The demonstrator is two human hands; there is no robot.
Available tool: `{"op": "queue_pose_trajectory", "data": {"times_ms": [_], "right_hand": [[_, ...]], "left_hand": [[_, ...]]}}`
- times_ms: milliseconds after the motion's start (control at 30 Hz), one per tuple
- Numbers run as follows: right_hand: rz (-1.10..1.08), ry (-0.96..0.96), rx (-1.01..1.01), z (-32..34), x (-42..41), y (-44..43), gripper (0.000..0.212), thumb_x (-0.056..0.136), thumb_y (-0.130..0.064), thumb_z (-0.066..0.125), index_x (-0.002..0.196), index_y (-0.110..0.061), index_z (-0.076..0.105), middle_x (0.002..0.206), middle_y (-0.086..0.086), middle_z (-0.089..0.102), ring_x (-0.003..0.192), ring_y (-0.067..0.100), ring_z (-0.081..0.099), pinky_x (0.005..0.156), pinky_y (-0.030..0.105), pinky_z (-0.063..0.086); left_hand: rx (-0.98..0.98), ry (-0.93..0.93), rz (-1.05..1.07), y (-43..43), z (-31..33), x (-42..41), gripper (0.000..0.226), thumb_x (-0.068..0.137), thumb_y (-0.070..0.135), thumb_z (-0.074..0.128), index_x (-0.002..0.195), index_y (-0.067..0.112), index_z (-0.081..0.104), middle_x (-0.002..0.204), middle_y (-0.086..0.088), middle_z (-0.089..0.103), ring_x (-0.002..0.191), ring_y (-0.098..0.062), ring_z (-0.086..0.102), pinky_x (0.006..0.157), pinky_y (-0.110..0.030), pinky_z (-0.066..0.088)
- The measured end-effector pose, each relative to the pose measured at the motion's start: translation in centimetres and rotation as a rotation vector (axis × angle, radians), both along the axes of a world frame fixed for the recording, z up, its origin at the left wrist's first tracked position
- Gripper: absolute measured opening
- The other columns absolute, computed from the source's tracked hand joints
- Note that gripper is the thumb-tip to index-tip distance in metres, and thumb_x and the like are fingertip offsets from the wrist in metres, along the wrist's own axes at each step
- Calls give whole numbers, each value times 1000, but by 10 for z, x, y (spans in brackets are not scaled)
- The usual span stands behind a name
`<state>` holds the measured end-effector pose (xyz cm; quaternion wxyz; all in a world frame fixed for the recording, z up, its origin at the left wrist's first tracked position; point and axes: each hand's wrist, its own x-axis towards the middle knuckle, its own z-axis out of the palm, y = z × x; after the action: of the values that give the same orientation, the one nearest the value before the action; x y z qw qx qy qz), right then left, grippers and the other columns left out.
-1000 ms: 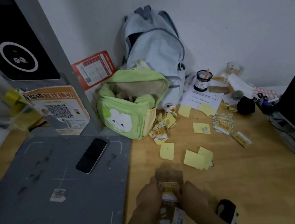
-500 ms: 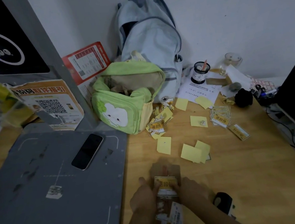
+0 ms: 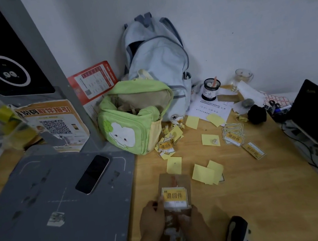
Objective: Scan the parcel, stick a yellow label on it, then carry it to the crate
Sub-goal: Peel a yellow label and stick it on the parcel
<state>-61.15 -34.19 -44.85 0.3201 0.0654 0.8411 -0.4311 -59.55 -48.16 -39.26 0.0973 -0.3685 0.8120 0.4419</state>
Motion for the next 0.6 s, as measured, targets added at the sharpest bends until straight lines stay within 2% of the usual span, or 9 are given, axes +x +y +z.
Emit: {"op": "queue_pose_trajectory", "data": {"times_ms": [67,133,233,300,367,467,533,600], "right_hand": [[-32,76,-25,37,-5,-9,71,76,-59,55,135,-24,37,122,5,55,102,22,62,85,37,53],[-58,194,-28,85,-13,-20,58,89,-41,54,140,-26,31,127,7,45,101,19,57,81,28,46],[-80,368,-196,123,-33,-23,58,93,-21,56,143,-28,29,128,7,37,100,9,51,79,16,44],[-76,464,-305,150,-46,-23,59,92,-13,56,143,-29,31,126,6,36,104,7,47,81,12,43],[-74,525,-393,179,-57,-25,56,93,-13,55,142,-29,33,127,4,36,109,8,43,87,18,42],[-126,614,-542,223,-68,-31,51,94,-18,54,142,-24,37,128,1,39,95,-9,52,72,6,47],[-164,647,-651,255,-70,-35,43,96,-17,51,136,-24,37,122,-1,46,89,-14,55,65,2,48],[-169,688,-758,285,-69,-36,38,96,-15,49,130,-27,34,109,-14,52,83,-15,59,65,6,50]], "left_hand": [[34,120,76,1,19,-12,38,93,51,39,79,22,58,83,-2,68,70,-13,61,64,-28,48],[96,216,144,1,37,-23,38,93,52,40,82,22,61,84,-1,71,75,-15,66,72,-33,54],[177,351,229,-2,71,-38,42,91,55,39,87,23,64,91,-1,73,81,-17,68,79,-37,55],[217,465,275,-4,102,-45,33,94,48,42,93,23,64,95,2,72,85,-14,66,78,-34,53],[272,567,287,-6,135,-48,23,94,42,46,94,27,63,95,6,70,87,-10,65,76,-31,51],[345,674,284,-12,181,-50,14,88,44,55,89,36,66,101,5,72,95,-15,68,88,-39,53],[405,732,274,-14,211,-47,19,86,42,59,101,36,68,108,3,72,102,-20,68,93,-47,52],[415,798,231,-14,240,-43,25,88,37,58,112,32,65,111,4,72,102,-18,68,93,-45,53]]}}
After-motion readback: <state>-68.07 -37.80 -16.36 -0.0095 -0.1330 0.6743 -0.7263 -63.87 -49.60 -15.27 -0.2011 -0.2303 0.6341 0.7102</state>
